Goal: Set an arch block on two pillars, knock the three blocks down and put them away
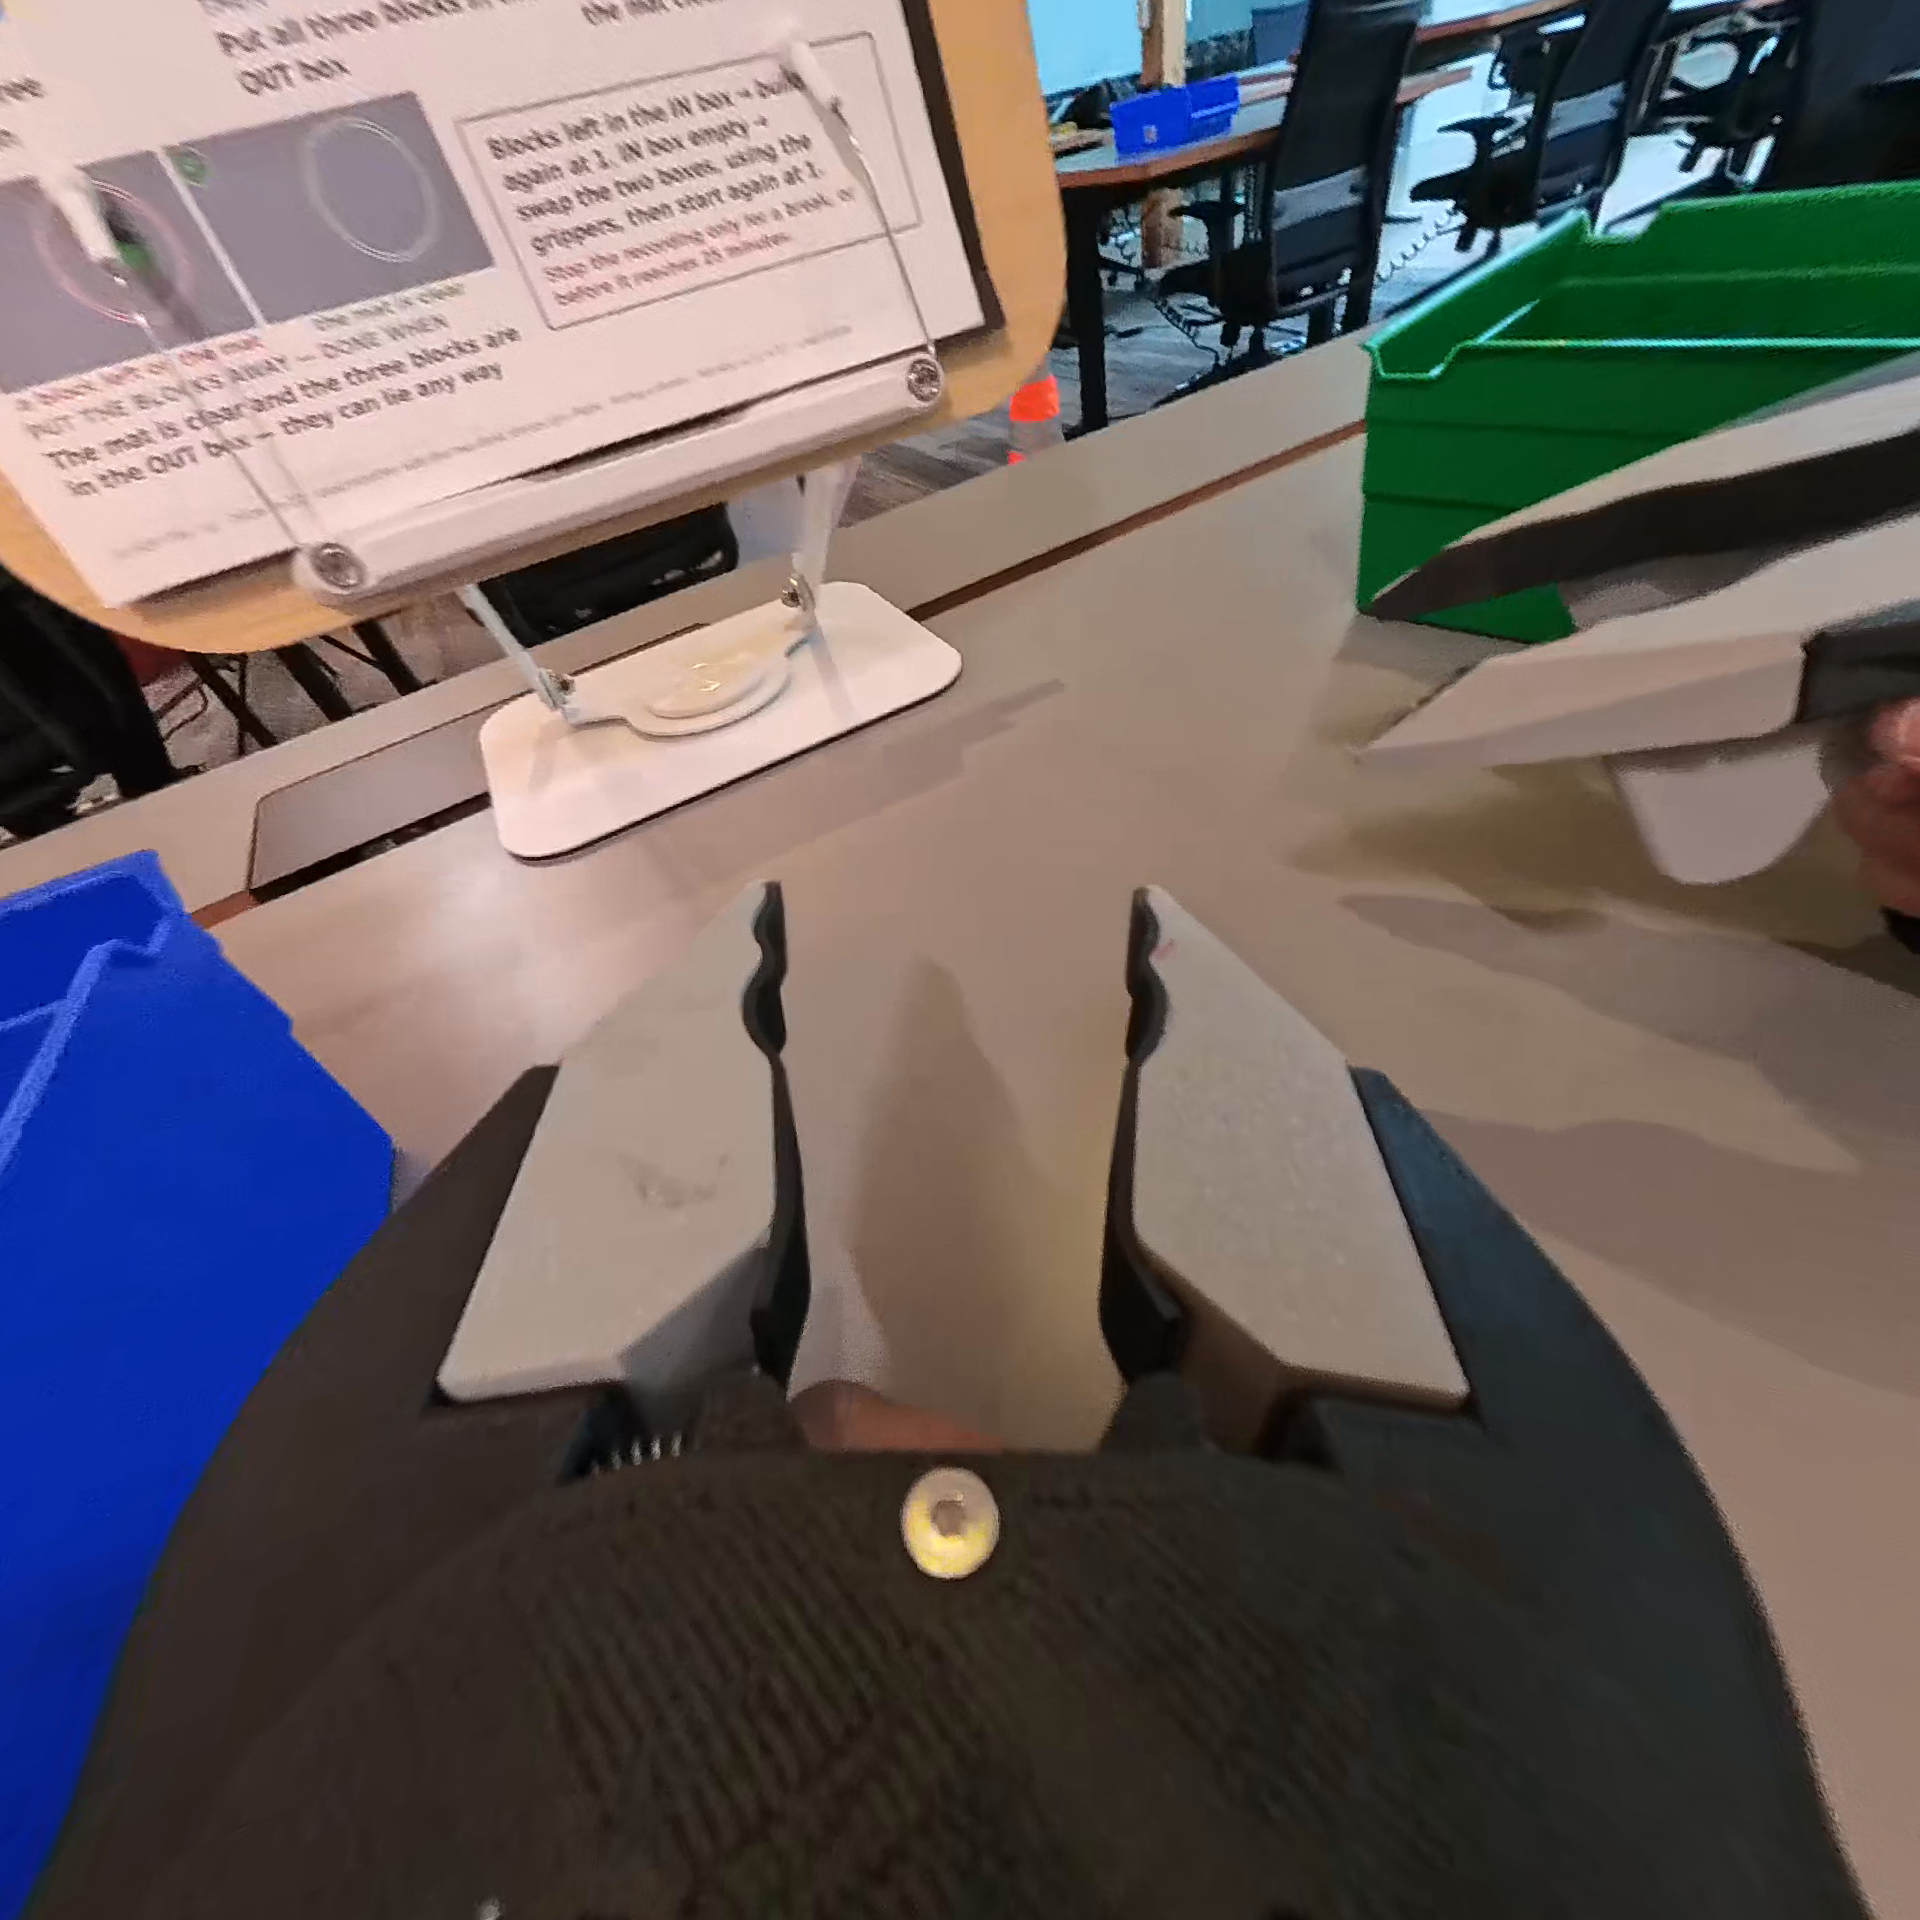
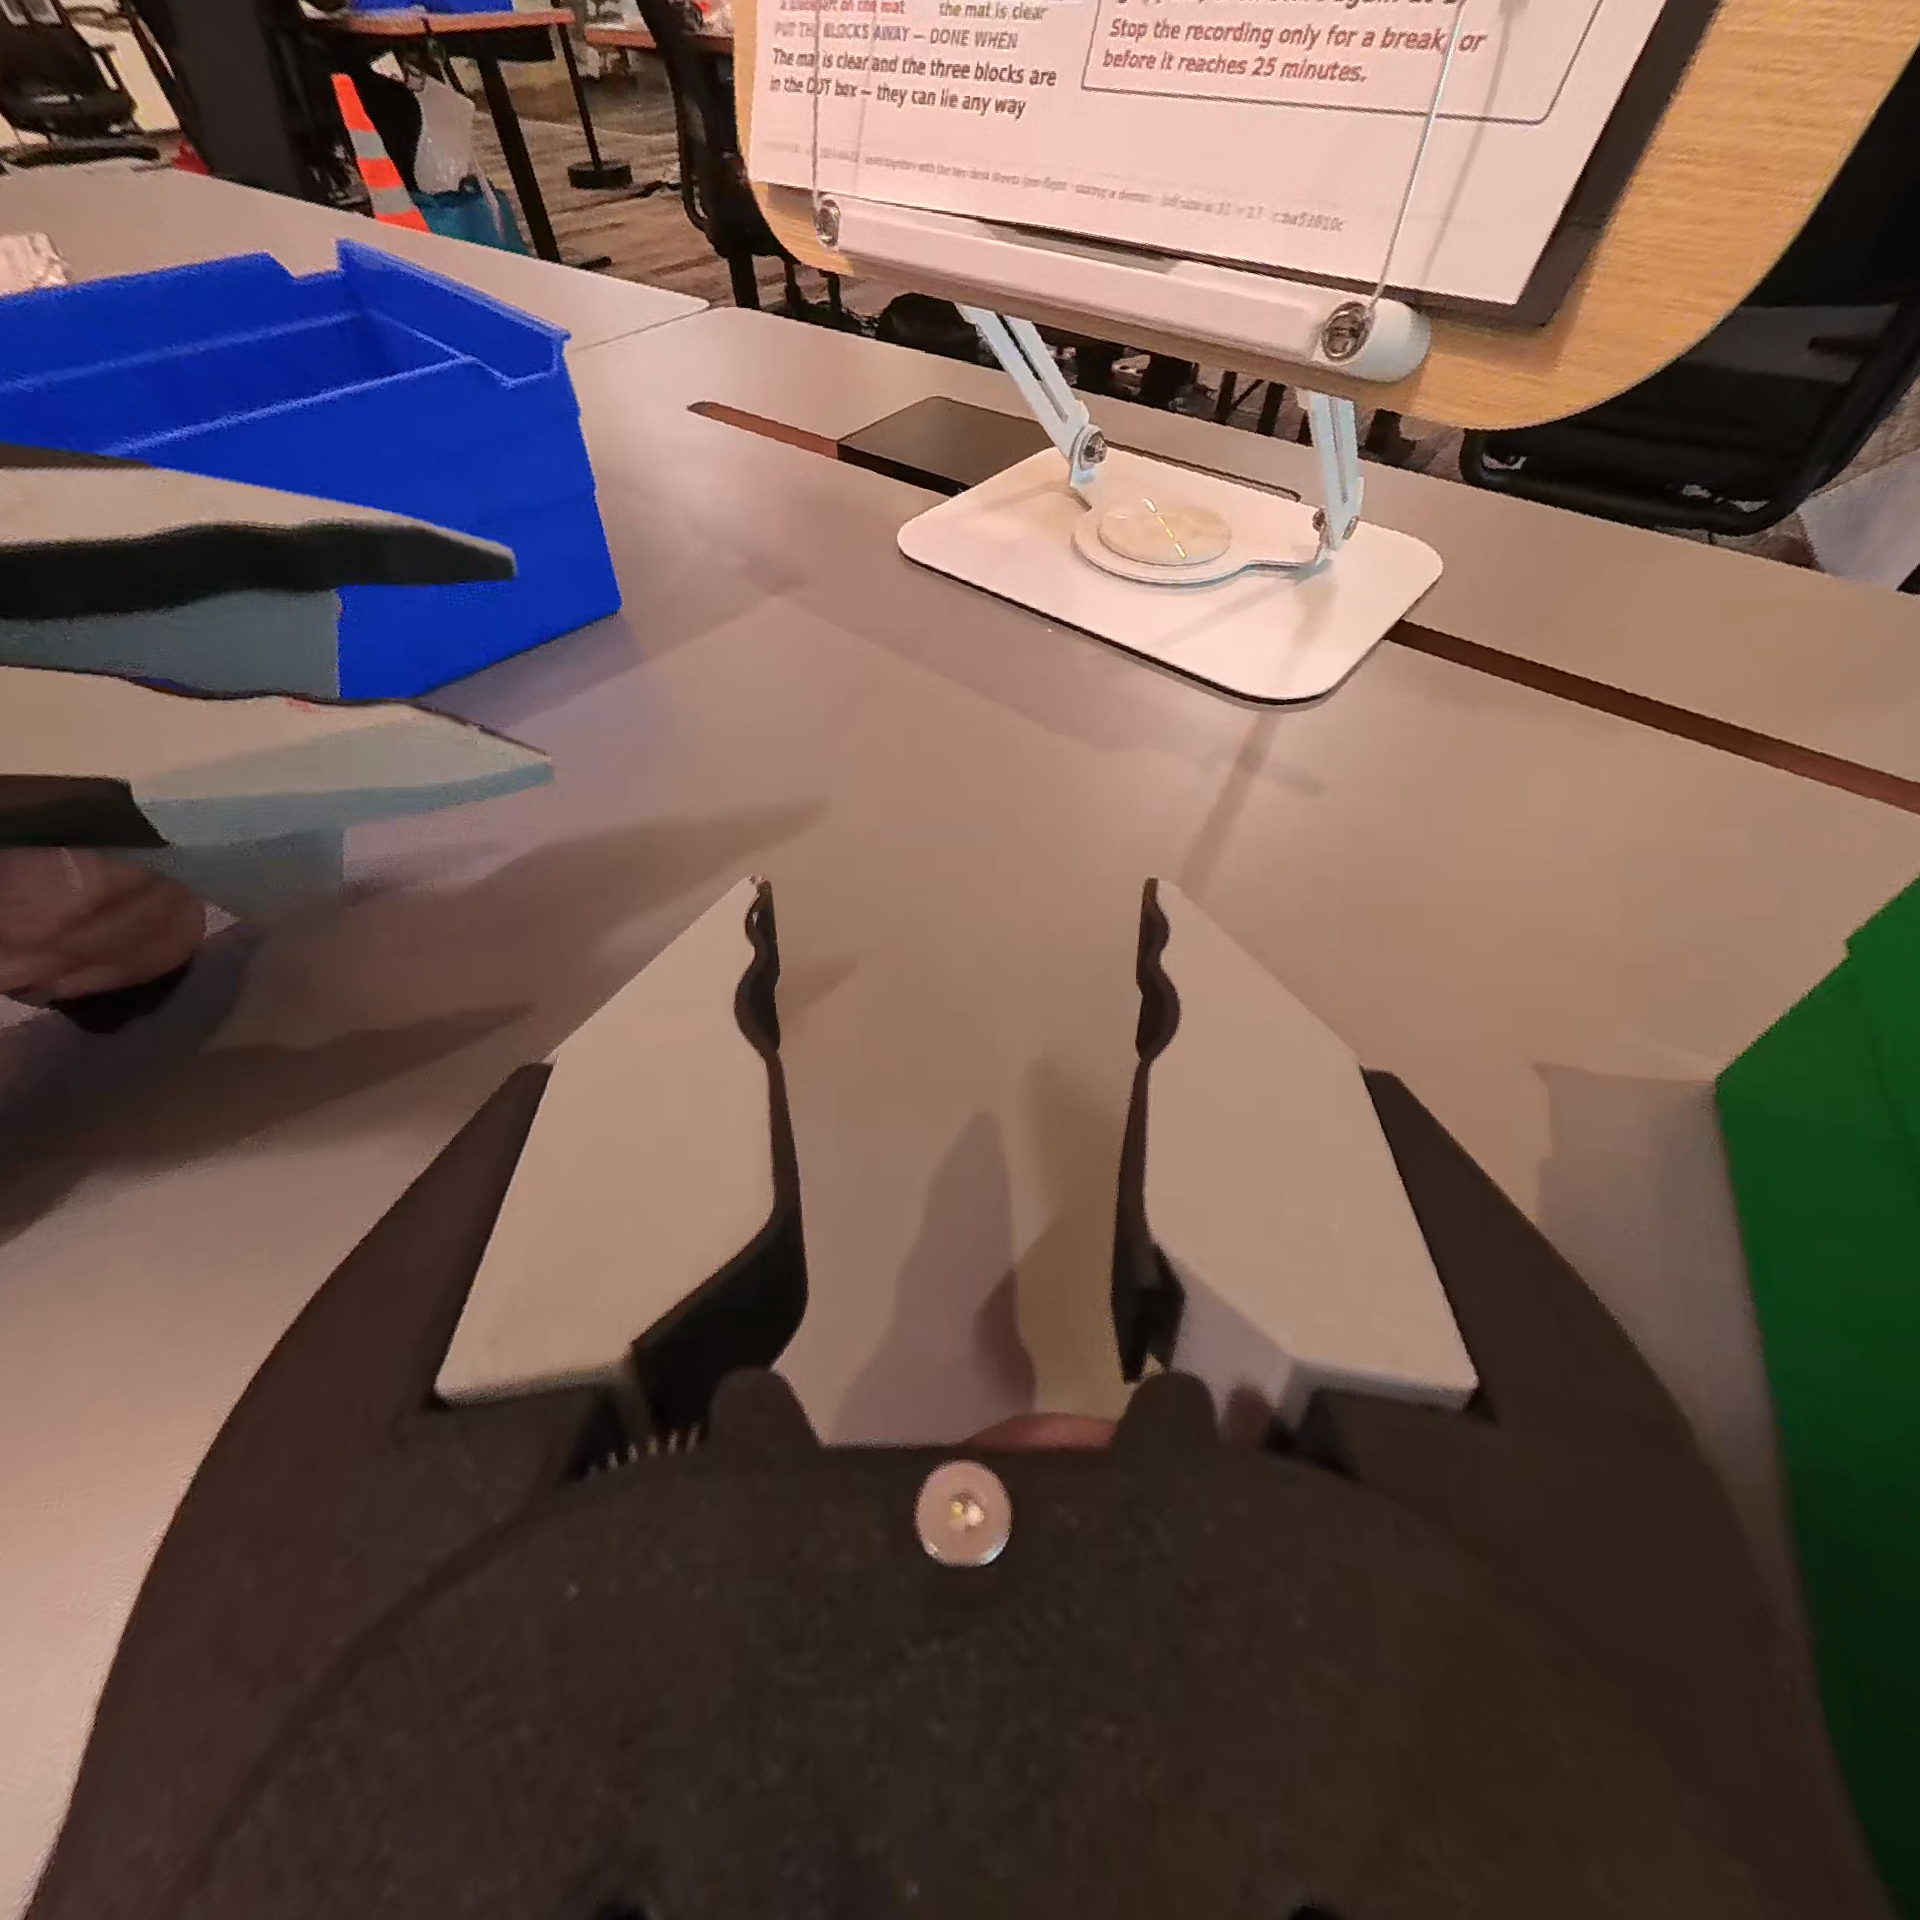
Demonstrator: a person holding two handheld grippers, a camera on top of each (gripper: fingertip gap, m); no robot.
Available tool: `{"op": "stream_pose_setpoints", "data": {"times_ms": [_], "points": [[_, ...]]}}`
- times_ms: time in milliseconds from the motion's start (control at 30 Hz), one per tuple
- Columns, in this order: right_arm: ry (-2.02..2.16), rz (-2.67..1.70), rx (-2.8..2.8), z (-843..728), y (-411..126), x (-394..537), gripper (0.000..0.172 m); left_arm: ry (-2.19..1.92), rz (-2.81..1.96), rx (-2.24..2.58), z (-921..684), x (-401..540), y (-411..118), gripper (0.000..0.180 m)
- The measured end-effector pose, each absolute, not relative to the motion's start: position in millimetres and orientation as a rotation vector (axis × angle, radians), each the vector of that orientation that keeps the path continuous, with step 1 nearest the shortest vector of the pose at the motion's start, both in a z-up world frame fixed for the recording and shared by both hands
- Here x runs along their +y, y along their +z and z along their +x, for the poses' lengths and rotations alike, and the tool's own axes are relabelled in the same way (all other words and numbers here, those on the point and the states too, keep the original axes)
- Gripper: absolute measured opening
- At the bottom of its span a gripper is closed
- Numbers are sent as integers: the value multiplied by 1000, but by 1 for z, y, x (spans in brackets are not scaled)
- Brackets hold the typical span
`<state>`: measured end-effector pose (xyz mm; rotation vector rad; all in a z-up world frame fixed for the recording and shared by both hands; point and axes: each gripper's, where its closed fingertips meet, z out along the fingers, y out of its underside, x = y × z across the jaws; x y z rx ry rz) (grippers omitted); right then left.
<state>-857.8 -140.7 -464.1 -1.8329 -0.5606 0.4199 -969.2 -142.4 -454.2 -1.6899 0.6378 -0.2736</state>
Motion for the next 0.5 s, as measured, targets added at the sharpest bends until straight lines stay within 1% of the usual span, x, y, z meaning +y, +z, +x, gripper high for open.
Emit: {"op": "stream_pose_setpoints", "data": {"times_ms": [167,233,500], "points": [[483,-1817,-585,-873,-465,-145,71,-241,-1681,617,-978,-141,-452,62],[474,-1815,-614,-878,-467,-146,76,-213,-1695,628,-978,-141,-456,61],[428,-1784,-589,-877,-470,-140,81,-139,-1728,649,-977,-142,-469,60]]}}
